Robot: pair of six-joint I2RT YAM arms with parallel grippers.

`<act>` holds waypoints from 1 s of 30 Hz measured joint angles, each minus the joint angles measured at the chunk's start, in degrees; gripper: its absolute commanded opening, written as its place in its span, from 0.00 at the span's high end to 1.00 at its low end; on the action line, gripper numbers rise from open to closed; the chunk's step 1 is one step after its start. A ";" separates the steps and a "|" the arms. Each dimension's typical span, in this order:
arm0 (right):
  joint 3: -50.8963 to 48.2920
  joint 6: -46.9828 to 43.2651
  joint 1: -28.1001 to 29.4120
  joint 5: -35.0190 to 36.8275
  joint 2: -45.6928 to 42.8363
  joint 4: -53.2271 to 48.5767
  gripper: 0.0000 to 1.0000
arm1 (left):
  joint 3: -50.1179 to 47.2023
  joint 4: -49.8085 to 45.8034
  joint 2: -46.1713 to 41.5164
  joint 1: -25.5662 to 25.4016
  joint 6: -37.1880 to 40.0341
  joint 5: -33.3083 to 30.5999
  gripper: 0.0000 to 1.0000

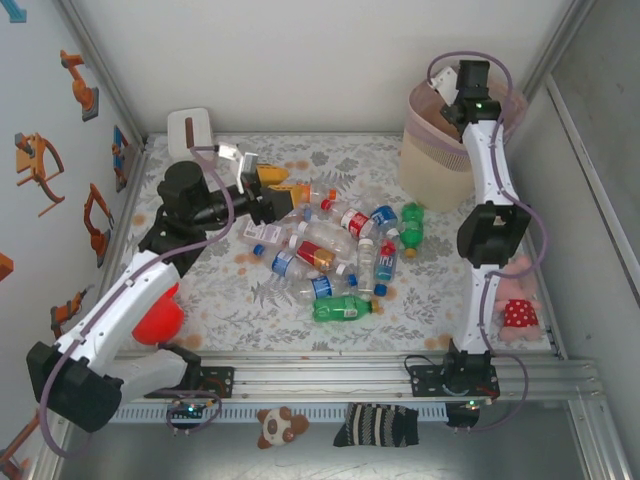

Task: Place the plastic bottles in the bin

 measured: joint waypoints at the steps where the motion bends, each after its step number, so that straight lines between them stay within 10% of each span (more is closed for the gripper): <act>1: 0.00 -0.26 -0.17 -0.02 0.50 0.46 0.48 | 0.02 0.44 0.46 0.07 -0.33 0.02 0.27; 16: -0.57 -1.73 -1.49 -1.05 5.46 3.28 0.23 | 0.00 3.80 3.45 0.50 -3.04 1.11 0.28; 30: -0.61 3.23 -1.49 -3.48 2.71 2.71 0.20 | 0.00 3.93 3.45 0.59 -3.72 1.31 0.29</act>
